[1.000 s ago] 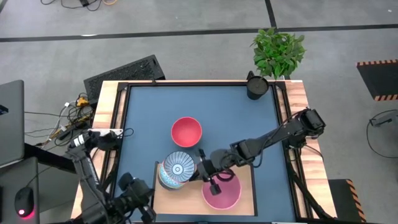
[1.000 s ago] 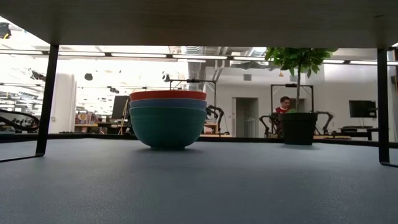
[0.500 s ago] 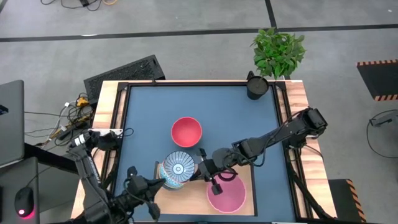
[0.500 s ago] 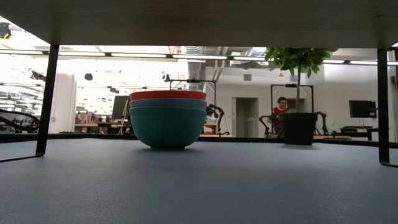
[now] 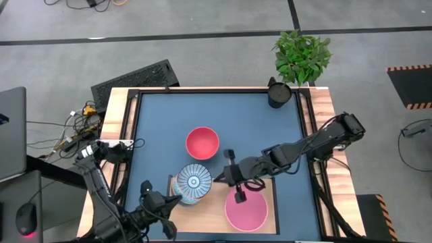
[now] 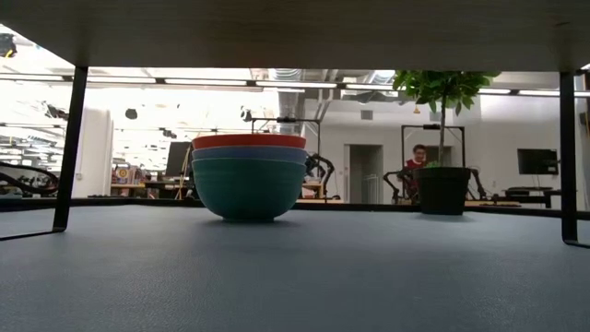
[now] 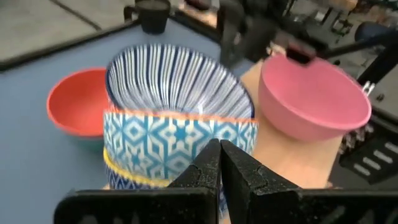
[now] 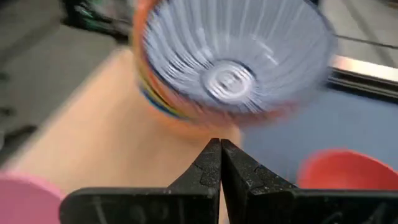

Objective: Place and stack bowls onto a shelf
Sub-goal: Adjust the stacked bowls on the shelf

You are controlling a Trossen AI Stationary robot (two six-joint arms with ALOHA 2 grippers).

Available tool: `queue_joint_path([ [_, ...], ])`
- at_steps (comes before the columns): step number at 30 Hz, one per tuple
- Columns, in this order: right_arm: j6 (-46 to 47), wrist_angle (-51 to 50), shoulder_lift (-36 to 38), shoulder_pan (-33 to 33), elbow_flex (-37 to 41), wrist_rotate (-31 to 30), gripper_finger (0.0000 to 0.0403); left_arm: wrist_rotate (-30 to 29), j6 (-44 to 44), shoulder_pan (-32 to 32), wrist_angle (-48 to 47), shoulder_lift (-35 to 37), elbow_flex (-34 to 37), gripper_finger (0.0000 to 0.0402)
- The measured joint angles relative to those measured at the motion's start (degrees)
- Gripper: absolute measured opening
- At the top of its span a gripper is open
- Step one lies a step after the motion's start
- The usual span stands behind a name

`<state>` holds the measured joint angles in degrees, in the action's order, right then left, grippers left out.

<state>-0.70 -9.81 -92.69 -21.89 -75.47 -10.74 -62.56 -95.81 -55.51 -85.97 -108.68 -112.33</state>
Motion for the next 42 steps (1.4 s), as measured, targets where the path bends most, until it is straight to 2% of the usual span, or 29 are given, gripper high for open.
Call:
queue_joint_path([
  [4,-2.58,0.99,0.96,1.33,0.12,-4.30,0.0027,2.60,-0.93,-0.49,-0.13,-0.04,0.07,0.0000],
  [11,-2.79,4.37,0.45,4.87,0.10,-2.62,0.0027,5.44,-0.91,-0.52,-0.37,-0.04,0.07,0.0000],
  [15,-2.82,4.51,0.49,5.22,0.10,-2.45,0.0027,5.96,-0.96,-0.52,-0.35,-0.11,0.09,0.0000],
  [20,-2.81,4.88,0.47,5.48,0.10,-0.64,0.0027,9.37,-2.86,-0.61,0.21,-0.11,2.66,0.0000],
  [25,-2.81,4.69,0.47,5.13,0.10,0.15,0.0027,9.24,-5.34,-0.58,1.95,-0.17,6.00,0.0000],
  [31,-2.85,5.14,0.47,5.55,0.10,0.29,0.0027,8.22,-4.89,-0.39,3.32,-0.17,6.16,0.0000],
  [37,-6.95,8.97,2.02,4.98,0.08,-3.91,0.0027,8.29,-4.72,-0.36,3.04,-0.17,6.16,0.0000],
  [42,-7.33,11.22,1.63,5.44,0.10,-1.41,0.0027,8.30,-4.72,-0.23,2.75,-0.17,6.16,0.0000],
])
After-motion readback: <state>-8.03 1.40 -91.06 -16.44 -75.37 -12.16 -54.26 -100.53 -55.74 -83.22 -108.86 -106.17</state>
